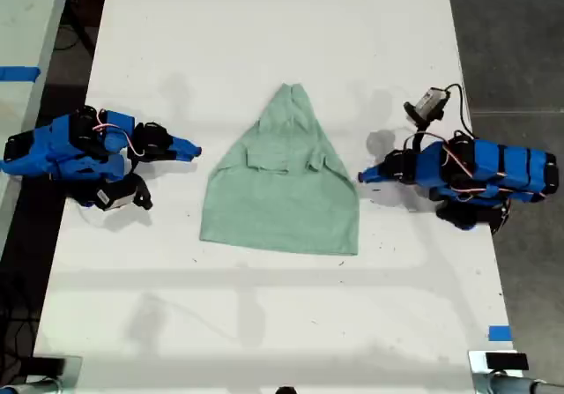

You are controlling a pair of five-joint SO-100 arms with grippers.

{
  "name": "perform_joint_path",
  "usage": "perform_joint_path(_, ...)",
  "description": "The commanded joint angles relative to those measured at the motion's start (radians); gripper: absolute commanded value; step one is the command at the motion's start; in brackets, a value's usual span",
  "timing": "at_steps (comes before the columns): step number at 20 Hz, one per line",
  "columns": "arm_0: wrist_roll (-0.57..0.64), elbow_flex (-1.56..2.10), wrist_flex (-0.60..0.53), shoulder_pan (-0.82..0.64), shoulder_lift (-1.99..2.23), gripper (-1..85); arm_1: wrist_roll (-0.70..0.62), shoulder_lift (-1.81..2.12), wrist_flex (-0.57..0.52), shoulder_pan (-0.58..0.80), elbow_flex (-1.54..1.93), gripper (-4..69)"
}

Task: Fold t shirt

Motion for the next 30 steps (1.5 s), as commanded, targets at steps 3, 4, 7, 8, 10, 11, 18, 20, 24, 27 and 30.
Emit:
perform_joint_path(3,0.008,0.005,-0.003,-0.014,0.006,9.0,0.161,-0.245,-0.094,-0.186,-0.092,13.9)
perform_joint_path(4,0.008,0.005,-0.003,-0.014,0.006,9.0,0.169,-0.345,-0.13,-0.204,-0.123,13.8)
perform_joint_path(7,0.008,0.005,-0.003,-0.014,0.006,9.0,0.176,-0.864,-0.239,-0.252,-0.341,17.3)
perform_joint_path(8,0.008,0.005,-0.003,-0.014,0.006,9.0,0.169,-1.049,-0.253,-0.258,-0.445,19.5)
perform_joint_path(10,0.008,0.005,-0.003,-0.014,0.006,9.0,0.175,-1.298,-0.258,-0.247,-0.589,21.4)
perform_joint_path(11,0.008,0.005,-0.003,-0.014,0.006,9.0,0.187,-1.358,-0.27,-0.239,-0.607,11.0)
perform_joint_path(18,0.008,0.005,-0.003,-0.014,0.006,9.1,0.13,-1.045,-0.164,-0.21,-0.543,2.2)
perform_joint_path(20,0.008,0.005,-0.003,-0.014,0.006,9.1,0.041,-1.019,-0.1,-0.187,-0.689,2.2)
perform_joint_path(24,0.008,0.005,-0.003,-0.014,0.006,9.1,-0.114,-1.322,-0.187,-0.189,-1.039,2.2)
perform_joint_path(27,0.008,0.005,-0.003,-0.014,0.006,9.1,-0.184,-1.694,-0.17,-0.186,-1.404,2.2)
perform_joint_path(30,0.008,0.005,-0.003,-0.014,0.006,9.1,-0.225,-2.011,-0.075,-0.173,-1.775,2.2)
